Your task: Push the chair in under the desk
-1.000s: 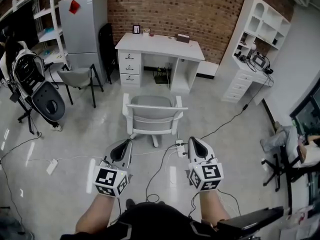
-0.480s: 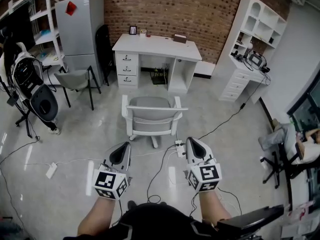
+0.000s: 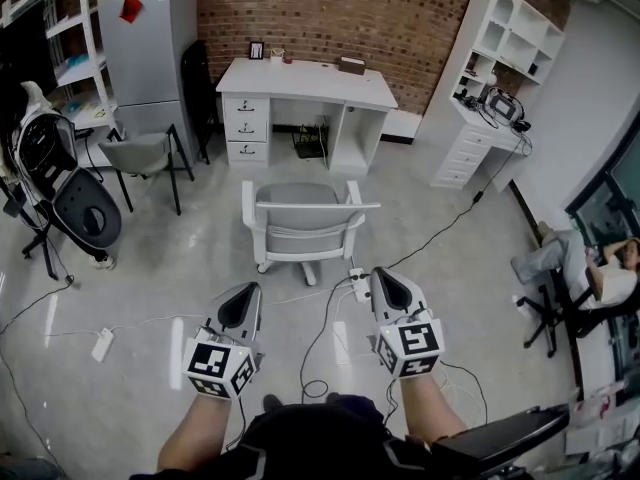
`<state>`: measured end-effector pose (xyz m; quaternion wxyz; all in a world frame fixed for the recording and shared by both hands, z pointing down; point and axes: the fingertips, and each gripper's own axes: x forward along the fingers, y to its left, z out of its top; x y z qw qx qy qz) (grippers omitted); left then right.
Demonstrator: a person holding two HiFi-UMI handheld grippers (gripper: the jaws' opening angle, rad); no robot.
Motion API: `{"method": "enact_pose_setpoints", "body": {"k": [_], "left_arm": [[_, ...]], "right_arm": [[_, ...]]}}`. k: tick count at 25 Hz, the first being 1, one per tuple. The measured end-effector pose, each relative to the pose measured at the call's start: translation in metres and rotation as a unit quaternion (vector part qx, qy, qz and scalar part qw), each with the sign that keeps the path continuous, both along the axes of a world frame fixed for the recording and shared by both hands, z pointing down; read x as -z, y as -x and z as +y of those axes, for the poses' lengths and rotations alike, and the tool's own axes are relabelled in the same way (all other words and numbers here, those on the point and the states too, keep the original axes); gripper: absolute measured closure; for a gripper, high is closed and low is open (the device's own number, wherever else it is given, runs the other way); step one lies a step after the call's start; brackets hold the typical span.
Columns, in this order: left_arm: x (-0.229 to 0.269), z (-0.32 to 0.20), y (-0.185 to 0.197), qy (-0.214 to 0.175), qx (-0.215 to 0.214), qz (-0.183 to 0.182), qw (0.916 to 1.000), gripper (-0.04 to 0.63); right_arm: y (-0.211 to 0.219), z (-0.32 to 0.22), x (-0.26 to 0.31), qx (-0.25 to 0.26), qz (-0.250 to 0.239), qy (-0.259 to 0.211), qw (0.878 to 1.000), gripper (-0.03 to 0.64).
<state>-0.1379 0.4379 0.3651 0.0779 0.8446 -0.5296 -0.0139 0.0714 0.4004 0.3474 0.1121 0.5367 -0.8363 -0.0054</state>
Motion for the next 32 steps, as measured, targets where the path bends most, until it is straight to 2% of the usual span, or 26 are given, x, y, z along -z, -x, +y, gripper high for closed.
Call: {"method": "enact_pose_setpoints", "body": {"k": [8,13,24,29,32], "left_arm": [[-0.015,-0.006,0.013,0.017,-0.005,0.015,0.9997,0.588],[-0.024,-0.018,0.010,0.014,-0.003,0.005,0.9999,0.588],[-0.020,-0.083,0.003,0.009,0.044,-0.021,0.9988,0.588],[-0.023,-0.121,-0.023,0.011,0.038,-0.034,0.9987,0.588],[-0.020,-0.146,-0.030,0.005,0.071,-0.034,0.9969,0.588]], "right_arm": [[0.012,0.001,-0.005,-0.007,0.021,0.005,1.000,0.613],[0.013,-0.017,-0.013,-0.005,0.017,0.000,1.000,0.612],[0.008,-0.096,-0.018,0.034,0.001,-0.002,0.999,0.613],[-0.013,-0.138,-0.021,0.038,-0.007,-0.002,0.999,0.613],[-0.026,-0.159,-0.023,0.045,-0.009,0.001,0.999,0.614]]}}
